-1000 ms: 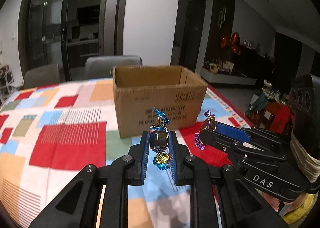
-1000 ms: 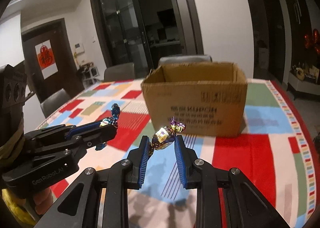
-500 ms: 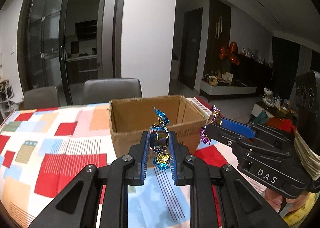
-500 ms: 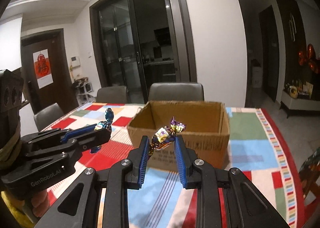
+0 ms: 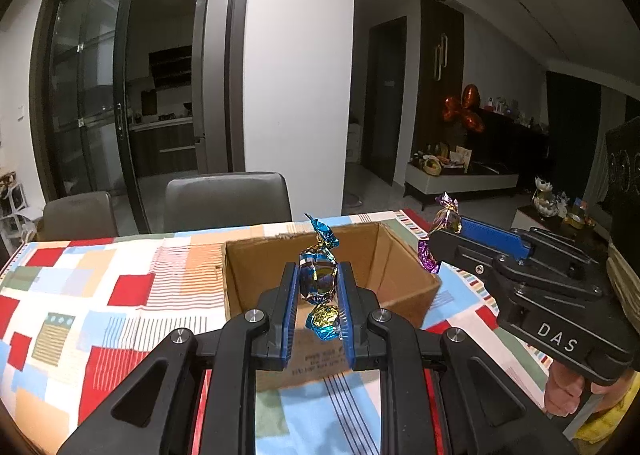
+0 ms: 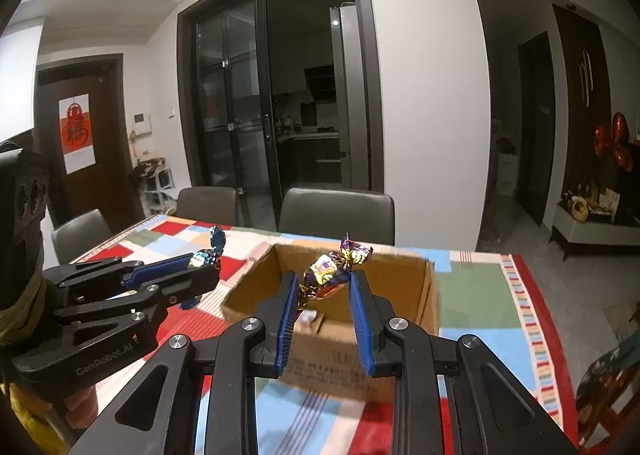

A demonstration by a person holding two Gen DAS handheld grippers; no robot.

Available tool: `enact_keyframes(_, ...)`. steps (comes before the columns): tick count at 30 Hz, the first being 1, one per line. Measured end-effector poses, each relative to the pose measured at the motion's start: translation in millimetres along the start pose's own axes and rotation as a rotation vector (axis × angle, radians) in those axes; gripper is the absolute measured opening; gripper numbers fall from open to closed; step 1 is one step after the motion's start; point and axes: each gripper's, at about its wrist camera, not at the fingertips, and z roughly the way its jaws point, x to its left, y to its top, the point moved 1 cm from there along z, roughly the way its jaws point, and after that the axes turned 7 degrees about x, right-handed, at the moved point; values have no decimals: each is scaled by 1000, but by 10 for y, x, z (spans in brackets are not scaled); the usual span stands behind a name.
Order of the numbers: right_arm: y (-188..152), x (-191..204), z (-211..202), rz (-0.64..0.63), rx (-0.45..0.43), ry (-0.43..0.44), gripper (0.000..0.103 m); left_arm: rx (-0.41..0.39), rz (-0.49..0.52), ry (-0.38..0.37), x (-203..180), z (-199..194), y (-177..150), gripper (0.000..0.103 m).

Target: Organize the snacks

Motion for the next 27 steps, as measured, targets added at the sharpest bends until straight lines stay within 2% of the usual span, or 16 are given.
enact_keyframes(6,184,-130,248,23,37,-7,28,49,-17,-32,77,249,190,20)
enact_keyframes(11,301,-245,459,50,100,-26,28,124,-68,-60,192,502,316,21)
enact_keyframes(12,299,-254,468,55,107,-31,28,136,-75,-58,198,533,337,25)
enact_keyframes(13,319,-277,503,62,126,-39,28,149,-85,-47,215,570,357,37)
enact_keyframes(14,333,-290,524,68,143,-41,35,159,-98,-31,241,591,374,44)
enact_keyframes(15,353,-312,551,80,162,-42,50,163,-111,-13,260,596,381,51)
enact_keyframes(17,358,-367,575,116,192,-71,55,166,-120,18,271,570,372,53)
enact_keyframes(19,347,-383,566,119,204,-84,55,180,-131,54,283,547,358,63)
enact_keyframes(23,307,-351,511,117,241,-107,56,200,-138,97,275,431,295,67)
enact_keyframes(27,261,-272,398,107,251,-114,60,203,-139,105,253,279,243,74)
